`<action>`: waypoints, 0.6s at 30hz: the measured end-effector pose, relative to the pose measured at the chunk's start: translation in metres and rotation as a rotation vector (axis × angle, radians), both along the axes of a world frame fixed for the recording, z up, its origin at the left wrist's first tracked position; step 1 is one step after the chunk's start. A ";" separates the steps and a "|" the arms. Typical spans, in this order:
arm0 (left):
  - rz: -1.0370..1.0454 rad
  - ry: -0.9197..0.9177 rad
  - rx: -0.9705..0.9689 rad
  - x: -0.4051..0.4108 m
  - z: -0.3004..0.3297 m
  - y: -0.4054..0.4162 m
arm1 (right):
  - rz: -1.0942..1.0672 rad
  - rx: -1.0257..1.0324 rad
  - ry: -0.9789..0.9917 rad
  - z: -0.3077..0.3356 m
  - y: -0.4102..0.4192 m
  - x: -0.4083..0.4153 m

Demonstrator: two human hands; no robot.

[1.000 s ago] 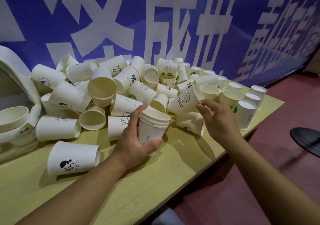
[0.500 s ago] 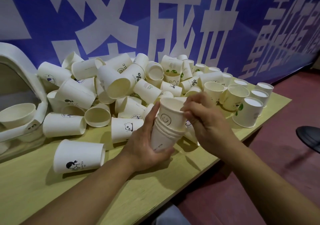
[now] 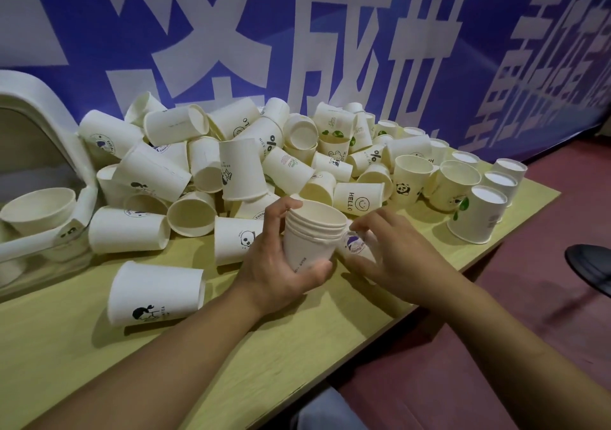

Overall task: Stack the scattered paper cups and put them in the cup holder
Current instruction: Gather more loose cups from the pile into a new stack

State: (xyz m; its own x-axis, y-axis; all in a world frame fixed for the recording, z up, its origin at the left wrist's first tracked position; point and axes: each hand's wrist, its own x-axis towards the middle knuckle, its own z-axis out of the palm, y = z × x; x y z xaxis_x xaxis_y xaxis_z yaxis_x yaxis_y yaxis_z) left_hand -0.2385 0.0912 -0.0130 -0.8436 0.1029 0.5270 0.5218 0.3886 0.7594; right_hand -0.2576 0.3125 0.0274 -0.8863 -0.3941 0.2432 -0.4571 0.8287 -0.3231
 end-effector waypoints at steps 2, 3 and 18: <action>-0.003 -0.013 -0.006 0.000 -0.001 0.000 | -0.041 0.020 -0.041 0.001 0.005 0.001; -0.006 -0.019 -0.016 0.000 -0.001 0.000 | -0.071 0.029 -0.060 0.005 0.007 0.002; -0.175 -0.082 -0.166 0.006 0.005 0.000 | -0.006 -0.815 0.079 0.041 0.008 -0.001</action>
State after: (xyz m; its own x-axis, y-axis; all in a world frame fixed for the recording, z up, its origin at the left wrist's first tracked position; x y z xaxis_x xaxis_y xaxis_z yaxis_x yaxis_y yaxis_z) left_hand -0.2326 0.0909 -0.0076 -0.8448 0.3304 0.4209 0.5310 0.4209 0.7355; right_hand -0.2583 0.3207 0.0685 -0.8563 -0.0620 0.5127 -0.4996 0.3505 -0.7922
